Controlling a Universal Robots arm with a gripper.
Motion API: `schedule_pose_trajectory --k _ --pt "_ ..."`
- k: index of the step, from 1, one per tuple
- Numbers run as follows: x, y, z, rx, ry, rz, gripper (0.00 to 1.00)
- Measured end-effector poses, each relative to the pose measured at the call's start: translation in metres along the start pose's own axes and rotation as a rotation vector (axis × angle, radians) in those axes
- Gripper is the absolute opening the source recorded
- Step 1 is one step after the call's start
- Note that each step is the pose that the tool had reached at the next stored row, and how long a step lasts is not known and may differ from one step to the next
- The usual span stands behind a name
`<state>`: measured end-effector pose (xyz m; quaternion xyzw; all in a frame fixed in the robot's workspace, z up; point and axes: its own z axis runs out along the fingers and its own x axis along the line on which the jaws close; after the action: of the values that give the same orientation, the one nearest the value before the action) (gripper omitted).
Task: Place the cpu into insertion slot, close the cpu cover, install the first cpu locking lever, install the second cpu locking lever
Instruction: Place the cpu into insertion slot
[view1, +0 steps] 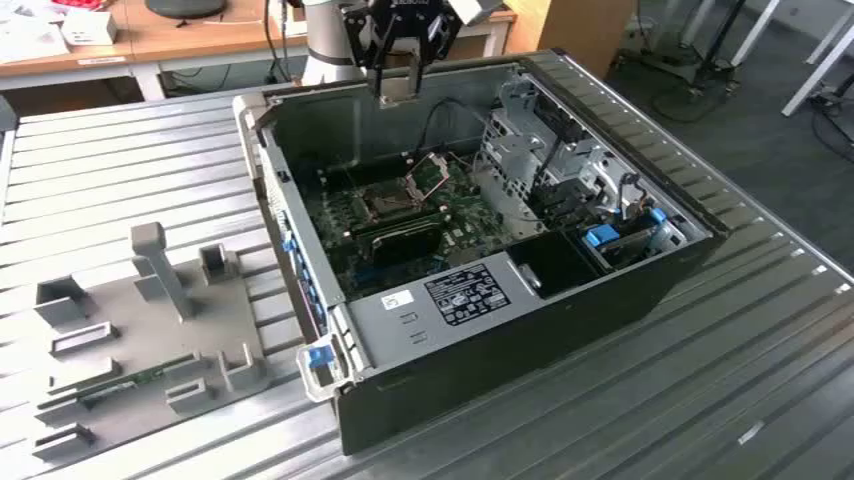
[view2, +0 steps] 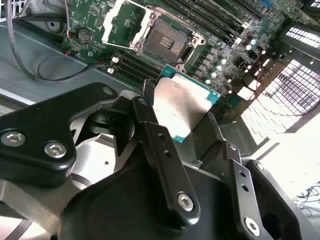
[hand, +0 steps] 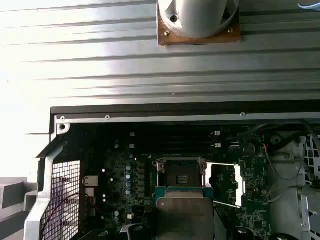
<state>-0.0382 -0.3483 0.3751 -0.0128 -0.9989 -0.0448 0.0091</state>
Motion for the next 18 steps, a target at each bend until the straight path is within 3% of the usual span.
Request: schedule_pose_trajectory --k 18 --pt "-0.0001 -0.0002 0.002 0.0 0.0 0.0 0.54"
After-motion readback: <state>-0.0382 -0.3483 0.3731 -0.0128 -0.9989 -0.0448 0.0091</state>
